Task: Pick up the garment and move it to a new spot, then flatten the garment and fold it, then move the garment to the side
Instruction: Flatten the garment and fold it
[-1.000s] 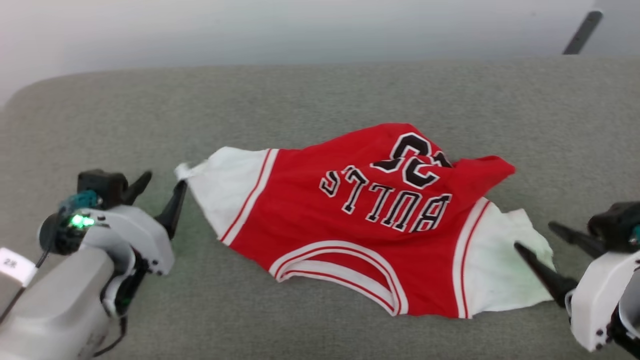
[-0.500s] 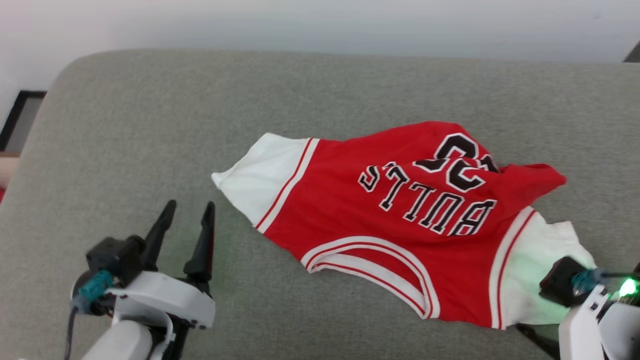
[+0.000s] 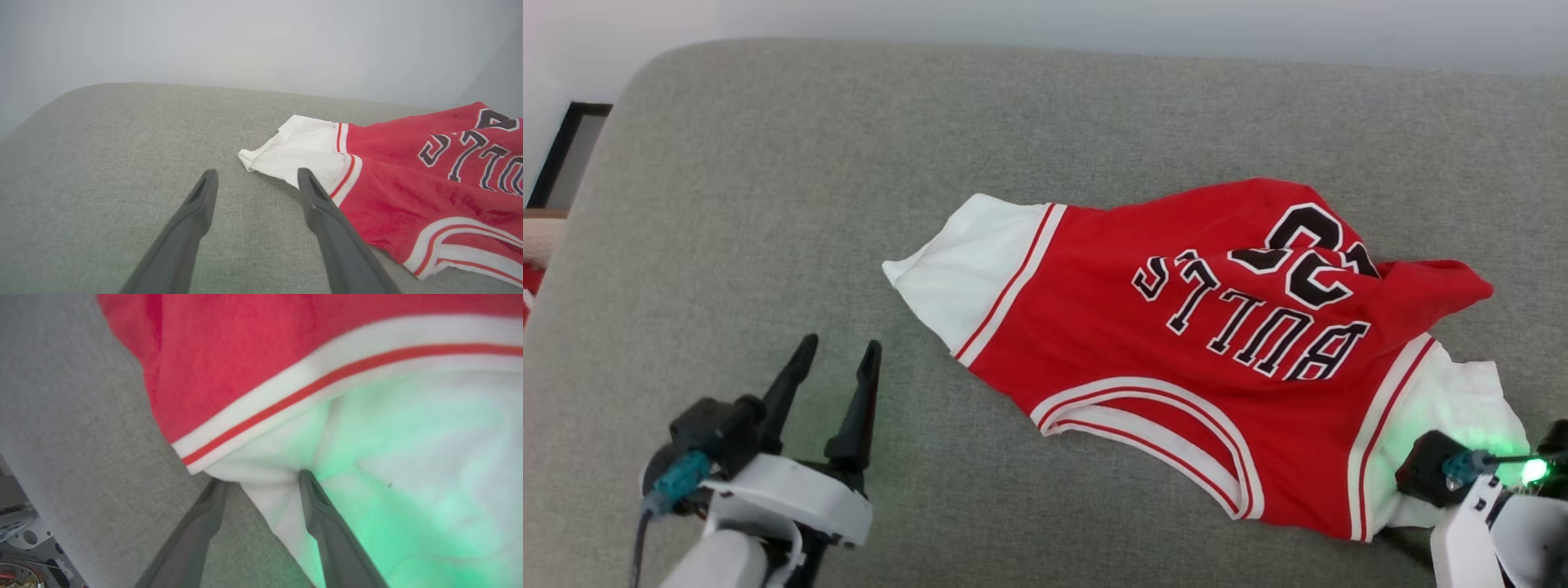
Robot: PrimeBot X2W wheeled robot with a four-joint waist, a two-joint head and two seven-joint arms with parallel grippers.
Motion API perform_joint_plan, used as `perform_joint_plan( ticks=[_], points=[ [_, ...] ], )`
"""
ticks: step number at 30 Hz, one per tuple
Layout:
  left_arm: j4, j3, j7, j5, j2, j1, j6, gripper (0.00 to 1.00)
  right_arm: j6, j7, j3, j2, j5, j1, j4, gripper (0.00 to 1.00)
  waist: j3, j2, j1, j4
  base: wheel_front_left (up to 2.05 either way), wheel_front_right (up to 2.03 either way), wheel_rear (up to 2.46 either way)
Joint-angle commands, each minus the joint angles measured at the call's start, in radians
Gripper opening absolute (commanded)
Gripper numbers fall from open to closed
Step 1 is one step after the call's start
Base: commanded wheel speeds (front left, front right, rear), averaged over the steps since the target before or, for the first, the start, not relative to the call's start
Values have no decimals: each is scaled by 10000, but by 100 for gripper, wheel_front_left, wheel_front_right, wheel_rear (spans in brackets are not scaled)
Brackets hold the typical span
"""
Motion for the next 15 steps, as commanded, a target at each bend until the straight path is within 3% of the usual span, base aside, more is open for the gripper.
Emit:
perform_joint_plan(
  ticks=[1,5,6,10,15],
  points=[
    [36,-99,213,200,297,-343,-226,100,-181,-15,243,325,47,-9,720,0,-51,0,0,-94,0,0,0],
    [30,-706,1592,622,1260,-1213,-1046,100,-144,-200,311,295,149,-225,790,0,-124,0,0,-248,0,0,0],
    [30,-706,1592,622,1260,-1213,-1046,100,-144,-200,311,295,149,-225,790,0,-124,0,0,-248,0,0,0],
    [-51,-1583,3917,421,2130,-2395,-2099,100,-143,-250,398,162,226,-531,796,0,-99,0,0,-436,0,0,0],
    [-286,-2932,6681,-681,2958,-3852,-2351,100,-143,-300,548,231,190,-982,756,0,90,0,0,-717,0,0,0]
  ],
)
